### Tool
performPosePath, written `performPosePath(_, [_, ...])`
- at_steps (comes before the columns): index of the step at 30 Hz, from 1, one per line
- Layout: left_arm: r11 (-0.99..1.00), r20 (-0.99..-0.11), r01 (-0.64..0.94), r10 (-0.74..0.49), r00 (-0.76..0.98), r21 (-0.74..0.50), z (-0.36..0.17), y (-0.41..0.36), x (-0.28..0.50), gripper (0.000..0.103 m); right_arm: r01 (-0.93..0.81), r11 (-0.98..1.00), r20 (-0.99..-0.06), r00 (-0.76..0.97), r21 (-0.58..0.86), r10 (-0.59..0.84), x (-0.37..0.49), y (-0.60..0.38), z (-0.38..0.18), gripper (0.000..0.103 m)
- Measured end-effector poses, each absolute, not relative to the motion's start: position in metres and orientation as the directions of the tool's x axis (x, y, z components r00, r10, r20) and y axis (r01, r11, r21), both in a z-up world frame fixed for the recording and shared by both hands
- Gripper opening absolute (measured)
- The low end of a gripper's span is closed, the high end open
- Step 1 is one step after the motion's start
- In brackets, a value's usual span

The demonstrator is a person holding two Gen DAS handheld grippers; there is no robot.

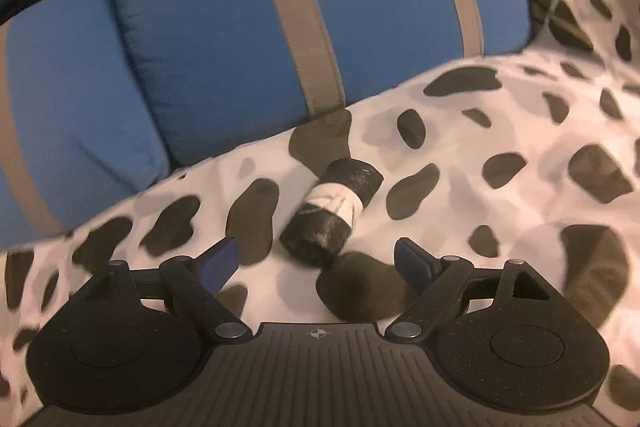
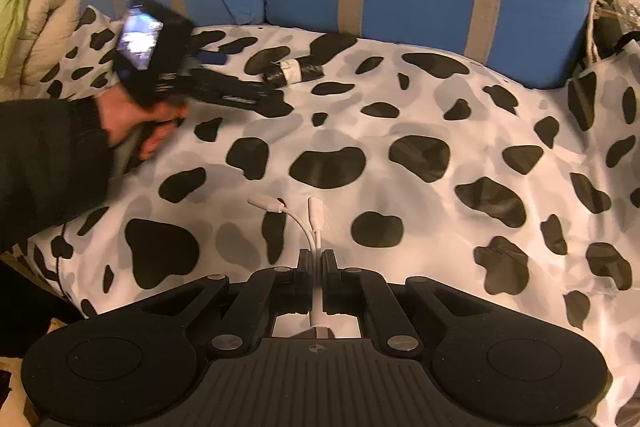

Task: Organize soft objects
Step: 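Grasp the black-and-white wrapped roll with the left gripper while the right holds the cable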

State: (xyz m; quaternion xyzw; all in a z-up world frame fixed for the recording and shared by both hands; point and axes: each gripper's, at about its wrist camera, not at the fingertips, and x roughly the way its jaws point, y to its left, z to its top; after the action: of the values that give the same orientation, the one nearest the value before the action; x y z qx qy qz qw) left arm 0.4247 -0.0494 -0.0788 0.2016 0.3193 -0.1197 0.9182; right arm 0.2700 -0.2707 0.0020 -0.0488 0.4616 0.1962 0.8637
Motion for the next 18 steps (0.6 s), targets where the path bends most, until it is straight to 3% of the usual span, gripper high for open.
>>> performPosePath(8, [0.854,-0.674,0.425,-0.126,0.728,0.300,-0.089,-0.058,0.465,0.082,-0.427,0.898,-0.822,0.471,0.103,0.319,0.266,-0.260,0.000,0.006])
performPosePath(11, [0.846,-0.725,0.460,-0.136,0.675,0.270,-0.095,-0.061,0.479,0.061,-0.441,0.891,-0.822,0.462,0.112,0.332,0.266,-0.256,-0.001,0.006])
performPosePath(16, [0.849,-0.742,0.462,-0.134,0.657,0.255,-0.103,-0.061,0.489,0.058,-0.487,0.866,-0.837,0.421,0.115,0.348,0.260,-0.246,-0.008,0.006])
performPosePath(18, [0.862,-0.748,0.454,-0.143,0.648,0.228,-0.103,-0.058,0.491,0.049,-0.493,0.863,-0.838,0.419,0.113,0.349,0.259,-0.244,-0.008,0.006])
